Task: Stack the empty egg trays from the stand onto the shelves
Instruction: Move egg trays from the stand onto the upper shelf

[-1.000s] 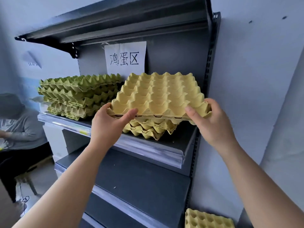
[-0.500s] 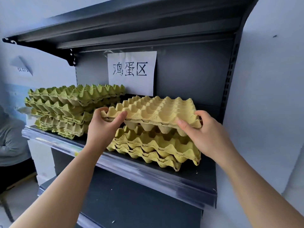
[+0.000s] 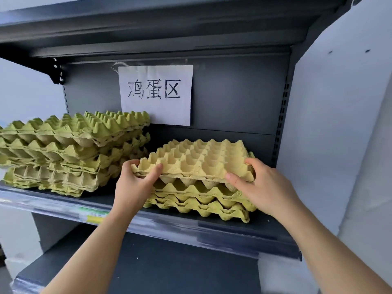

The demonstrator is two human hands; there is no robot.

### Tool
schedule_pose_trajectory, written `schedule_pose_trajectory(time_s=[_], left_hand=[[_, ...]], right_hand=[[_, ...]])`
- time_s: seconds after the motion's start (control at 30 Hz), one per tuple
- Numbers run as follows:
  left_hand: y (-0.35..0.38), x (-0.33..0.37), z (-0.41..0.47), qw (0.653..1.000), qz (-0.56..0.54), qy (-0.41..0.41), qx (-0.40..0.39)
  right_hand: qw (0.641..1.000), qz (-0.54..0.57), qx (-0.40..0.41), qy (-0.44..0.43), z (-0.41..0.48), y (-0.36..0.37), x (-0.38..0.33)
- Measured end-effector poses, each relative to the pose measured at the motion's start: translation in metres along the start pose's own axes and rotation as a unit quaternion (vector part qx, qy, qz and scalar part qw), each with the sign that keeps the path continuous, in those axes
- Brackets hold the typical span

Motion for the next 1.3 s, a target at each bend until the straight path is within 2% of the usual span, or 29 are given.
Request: schedule_pose_trajectory(time_s=[0.17,0.27,0.4,0.5,0.6,0.73,1.0,1.3], left_hand=[[-0.008,-0.011,0.005,0.998,0.031,0.006,-0.057],[-0.013,-0.012,0.006,0.994,0.088,0.028,-0.060],[-0.012,0.008,-0.003,0.962,0.226,0.154,0.002],[0.003,0.024,-0.018,0.931,0.263,0.254,0.015],[0.028,0.038,-0.043,0.907,0.260,0.332,-0.011],[0.076,0.048,-0.084,0.884,0.248,0.388,-0.085],[0.208,0.049,-0.166,0.856,0.202,0.416,-0.232],[0.394,0.049,-0.271,0.837,0.210,0.353,-0.362]], right_hand=[[0.999,-0.003,-0.001,0.032,-0.007,0.009,-0.010],[0.999,0.010,0.016,0.036,-0.012,0.013,-0.014],[0.997,0.031,0.074,0.021,-0.024,0.012,-0.018],[0.992,0.021,0.122,0.007,-0.044,0.006,-0.019],[0.989,0.001,0.148,0.006,-0.071,0.003,-0.008],[0.987,-0.025,0.153,0.045,-0.112,0.005,0.028],[0.977,-0.057,0.125,0.161,-0.205,0.011,0.147],[0.960,-0.065,0.058,0.266,-0.314,0.004,0.315]])
Point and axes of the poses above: each hand's wrist, its own z-axis towards the middle knuckle, its own y-axis out of the palm, x = y × z, the point moved 3 cm from there along z, towards the middle knuckle, and after that the axes turned 15 degrees about -x, right-handed, at the moved point
